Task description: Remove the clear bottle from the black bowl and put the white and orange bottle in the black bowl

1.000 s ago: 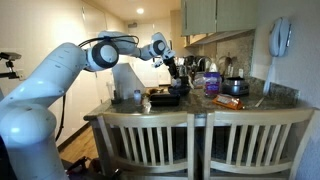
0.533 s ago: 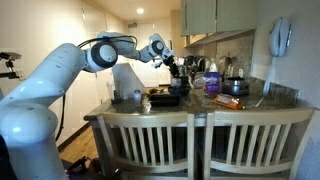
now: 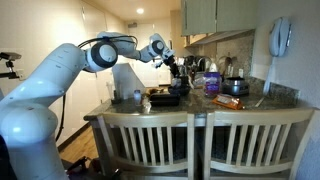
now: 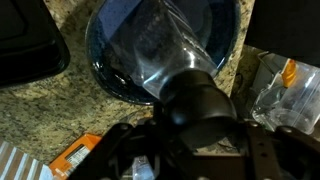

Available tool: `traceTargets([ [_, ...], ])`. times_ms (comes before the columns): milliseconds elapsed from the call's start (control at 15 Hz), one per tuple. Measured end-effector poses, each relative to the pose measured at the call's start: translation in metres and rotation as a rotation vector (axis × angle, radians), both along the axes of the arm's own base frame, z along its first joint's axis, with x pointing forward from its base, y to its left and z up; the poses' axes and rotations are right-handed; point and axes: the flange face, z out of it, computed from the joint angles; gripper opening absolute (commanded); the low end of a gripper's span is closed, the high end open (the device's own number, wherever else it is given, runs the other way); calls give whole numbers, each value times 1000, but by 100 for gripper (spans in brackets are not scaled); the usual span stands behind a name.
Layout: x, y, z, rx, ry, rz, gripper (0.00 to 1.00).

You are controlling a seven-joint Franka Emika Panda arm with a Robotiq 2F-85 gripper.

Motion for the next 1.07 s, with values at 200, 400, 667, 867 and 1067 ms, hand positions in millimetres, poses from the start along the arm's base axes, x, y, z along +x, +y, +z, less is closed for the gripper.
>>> traceTargets([
  [200, 0, -2, 9, -29, -6, 5, 34],
  [400, -3, 2, 58, -156, -57, 13, 34],
  [667, -25, 9, 133, -263, -41, -24, 34],
  [867, -58, 6, 176, -224, 57, -44, 34],
  [1067, -89, -3, 204, -169, 133, -77, 34],
])
